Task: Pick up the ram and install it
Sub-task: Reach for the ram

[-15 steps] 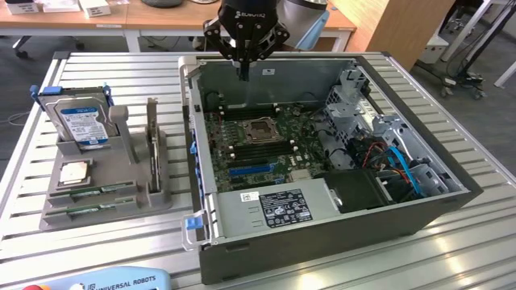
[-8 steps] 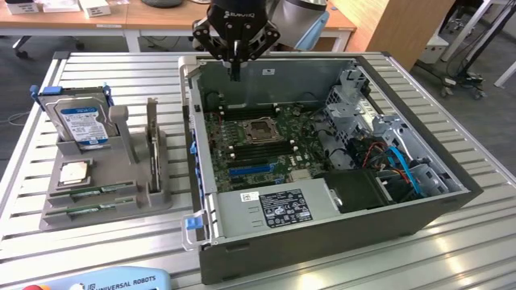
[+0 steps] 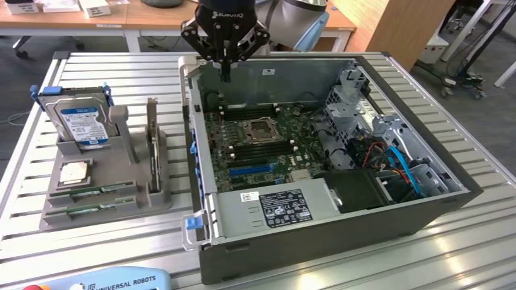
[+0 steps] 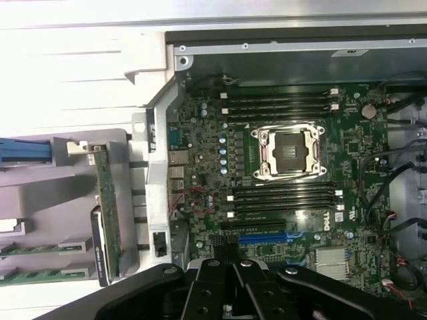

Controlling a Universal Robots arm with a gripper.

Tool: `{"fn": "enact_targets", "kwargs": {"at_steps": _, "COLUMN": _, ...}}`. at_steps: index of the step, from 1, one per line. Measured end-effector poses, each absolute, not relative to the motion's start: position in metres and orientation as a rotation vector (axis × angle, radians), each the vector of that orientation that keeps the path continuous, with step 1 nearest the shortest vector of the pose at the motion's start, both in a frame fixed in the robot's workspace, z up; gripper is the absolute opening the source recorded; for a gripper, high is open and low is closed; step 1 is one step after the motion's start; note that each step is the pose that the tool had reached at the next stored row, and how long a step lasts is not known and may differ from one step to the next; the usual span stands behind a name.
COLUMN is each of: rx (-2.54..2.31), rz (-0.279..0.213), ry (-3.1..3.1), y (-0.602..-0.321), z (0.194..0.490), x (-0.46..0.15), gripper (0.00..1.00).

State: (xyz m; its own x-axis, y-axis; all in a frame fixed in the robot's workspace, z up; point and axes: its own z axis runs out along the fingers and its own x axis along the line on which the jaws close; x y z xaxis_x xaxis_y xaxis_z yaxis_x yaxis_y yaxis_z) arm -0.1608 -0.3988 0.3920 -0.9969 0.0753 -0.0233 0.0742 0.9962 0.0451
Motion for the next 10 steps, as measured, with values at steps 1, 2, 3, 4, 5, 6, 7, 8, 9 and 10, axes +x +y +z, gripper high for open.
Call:
{"fn": "enact_targets", "kwargs": {"at_steps": 1, "rx": 0.117, "rz": 0.069, "ry": 3.114, "y": -0.399, "z": 0.392, "x": -0.163, "gripper": 0.10}}
{"fn": "enact_targets", "kwargs": {"at_steps": 2, "rx": 0.117, "rz": 0.069, "ry": 3.114, "y": -0.399, "z": 0.392, "x": -0.166, "gripper": 0.10}}
{"fn": "enact_targets", "kwargs": {"at_steps": 3, "rx": 0.116, "rz": 0.069, "ry": 3.114, "y": -0.399, "z": 0.391, "x": -0.169, "gripper": 0.10}}
{"fn": "enact_targets", "kwargs": {"at_steps": 4, "rx": 0.116, "rz": 0.069, "ry": 3.114, "y": -0.399, "z": 0.391, "x": -0.173, "gripper": 0.10}}
{"fn": "enact_targets", "kwargs": {"at_steps": 5, "rx": 0.116, "rz": 0.069, "ry": 3.114, "y": -0.399, "z": 0.391, "x": -0.177, "gripper": 0.10}}
{"fn": "enact_targets", "kwargs": {"at_steps": 6, "rx": 0.117, "rz": 0.069, "ry": 3.114, "y": -0.399, "z": 0.391, "x": -0.181, "gripper": 0.10}}
{"fn": "enact_targets", "kwargs": {"at_steps": 7, "rx": 0.117, "rz": 0.069, "ry": 3.114, "y": -0.399, "z": 0.391, "x": -0.186, "gripper": 0.10}}
{"fn": "enact_targets", "kwargs": {"at_steps": 8, "rx": 0.116, "rz": 0.069, "ry": 3.114, "y": -0.399, "z": 0.390, "x": -0.190, "gripper": 0.10}}
{"fn": "enact_targets", "kwargs": {"at_steps": 9, "rx": 0.116, "rz": 0.069, "ry": 3.114, "y": -0.399, "z": 0.390, "x": -0.193, "gripper": 0.10}}
{"fn": "enact_targets", "kwargs": {"at_steps": 10, "rx": 0.117, "rz": 0.069, "ry": 3.114, "y": -0.399, "z": 0.390, "x": -0.197, "gripper": 0.10}}
